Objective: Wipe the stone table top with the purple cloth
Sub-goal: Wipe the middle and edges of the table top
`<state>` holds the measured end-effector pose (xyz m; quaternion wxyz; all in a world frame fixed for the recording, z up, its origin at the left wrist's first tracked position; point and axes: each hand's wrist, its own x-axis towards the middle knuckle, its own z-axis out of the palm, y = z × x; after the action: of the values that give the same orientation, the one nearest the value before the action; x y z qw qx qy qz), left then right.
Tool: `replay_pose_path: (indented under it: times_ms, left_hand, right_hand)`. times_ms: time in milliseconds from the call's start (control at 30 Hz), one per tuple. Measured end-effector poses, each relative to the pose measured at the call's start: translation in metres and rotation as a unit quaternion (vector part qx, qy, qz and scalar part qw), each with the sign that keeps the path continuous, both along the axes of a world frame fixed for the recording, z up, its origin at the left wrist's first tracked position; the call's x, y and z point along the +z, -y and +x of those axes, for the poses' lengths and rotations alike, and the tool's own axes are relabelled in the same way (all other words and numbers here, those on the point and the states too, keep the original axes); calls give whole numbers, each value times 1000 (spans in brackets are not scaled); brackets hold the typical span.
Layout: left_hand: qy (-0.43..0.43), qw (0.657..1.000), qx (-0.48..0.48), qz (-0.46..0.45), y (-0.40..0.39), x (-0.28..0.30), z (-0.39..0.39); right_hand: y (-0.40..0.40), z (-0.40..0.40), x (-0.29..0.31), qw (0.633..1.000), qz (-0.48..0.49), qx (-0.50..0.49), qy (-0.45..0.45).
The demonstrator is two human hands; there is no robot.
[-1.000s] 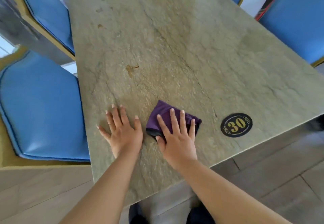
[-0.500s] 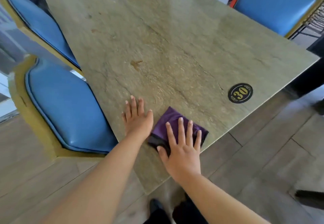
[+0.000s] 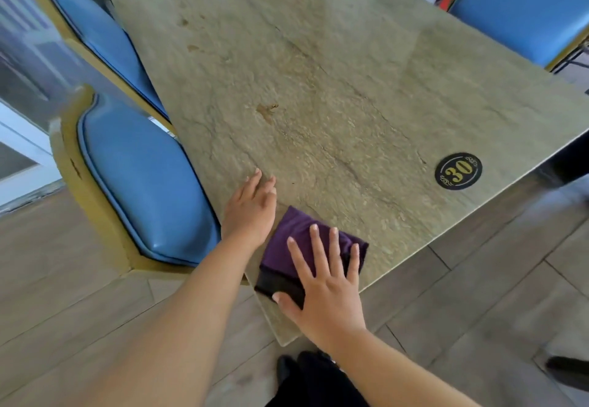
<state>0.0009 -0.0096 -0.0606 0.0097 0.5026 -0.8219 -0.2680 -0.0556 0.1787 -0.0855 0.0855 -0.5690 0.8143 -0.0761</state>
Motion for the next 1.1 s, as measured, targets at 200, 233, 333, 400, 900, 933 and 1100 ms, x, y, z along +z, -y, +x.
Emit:
replay_pose_path:
  times_ms: [200,233,333,400,900,933,1100]
  left_hand:
    - [11,997,74,34,34,2,4]
    - [23,996,70,49,37,1,6]
    - [-17,991,96,94,42,2,13]
    - [-45,983,131,124,44,7,13]
    - [241,966,-87,-17,111,39,-12]
    - [257,961,-104,-8,125,43,-14]
    - [329,931,-159,-9,208,54,-25]
  right_hand:
    - [37,-9,0,998,4,67,-1]
    - [57,-15,1,998,12,60,-1]
    - [117,-30,1,998,46,30,-11]
    - [133,-33,2,997,67,32,-24]
    - [146,-52,7,947,57,-311,56]
    - [161,-55,7,946,54,-314,58]
    - [256,-57,5,946,32,-314,67]
